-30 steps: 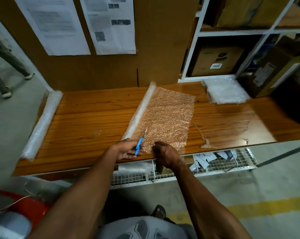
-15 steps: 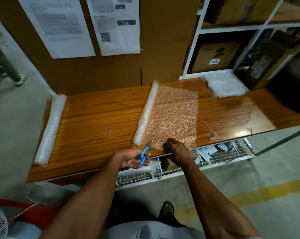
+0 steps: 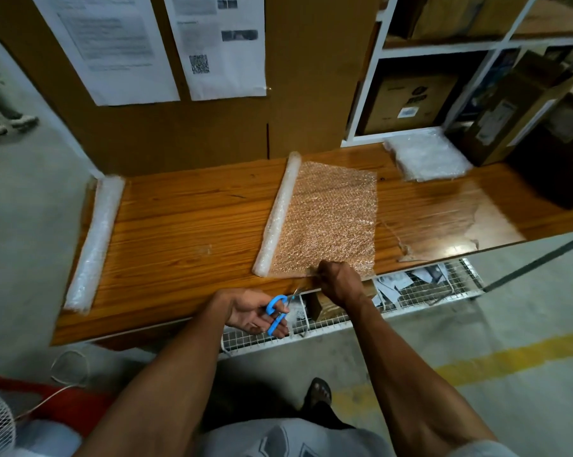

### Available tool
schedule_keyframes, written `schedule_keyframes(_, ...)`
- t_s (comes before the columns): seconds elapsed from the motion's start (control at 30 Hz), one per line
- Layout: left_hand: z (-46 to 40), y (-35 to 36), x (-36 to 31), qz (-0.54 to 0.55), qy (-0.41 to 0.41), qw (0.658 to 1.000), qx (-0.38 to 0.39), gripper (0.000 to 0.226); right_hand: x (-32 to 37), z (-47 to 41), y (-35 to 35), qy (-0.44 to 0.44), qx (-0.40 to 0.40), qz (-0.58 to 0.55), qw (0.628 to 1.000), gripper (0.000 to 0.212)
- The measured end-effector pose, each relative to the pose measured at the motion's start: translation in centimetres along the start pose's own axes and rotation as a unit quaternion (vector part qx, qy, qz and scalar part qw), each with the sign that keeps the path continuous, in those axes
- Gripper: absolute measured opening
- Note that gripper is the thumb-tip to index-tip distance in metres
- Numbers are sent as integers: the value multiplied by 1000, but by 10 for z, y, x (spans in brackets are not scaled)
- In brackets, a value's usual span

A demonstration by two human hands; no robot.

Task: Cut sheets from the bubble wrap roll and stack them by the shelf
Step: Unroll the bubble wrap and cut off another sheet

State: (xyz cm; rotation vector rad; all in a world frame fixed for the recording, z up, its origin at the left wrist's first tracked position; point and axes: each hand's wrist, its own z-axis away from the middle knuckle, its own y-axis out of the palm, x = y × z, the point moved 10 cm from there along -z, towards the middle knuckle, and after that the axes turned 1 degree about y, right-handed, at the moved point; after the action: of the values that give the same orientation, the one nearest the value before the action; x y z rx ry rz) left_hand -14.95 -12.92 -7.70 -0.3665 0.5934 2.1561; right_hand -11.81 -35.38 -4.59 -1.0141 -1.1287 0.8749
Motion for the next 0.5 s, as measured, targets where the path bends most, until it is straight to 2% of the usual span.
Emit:
schedule_keyframes(0.17, 0, -11, -7, 48, 22, 996, -78, 62, 9, 9, -1, -18, -2, -18, 1000, 23)
schedule_keyframes(0.3, 4, -8, -12, 61, 40, 991, -110, 56, 19, 16, 5, -47, 6, -12, 999, 31)
schedule_keyframes(0.5, 1, 3, -14, 83, 67, 984, -143, 25, 37, 19, 0, -83, -13, -5, 996, 25)
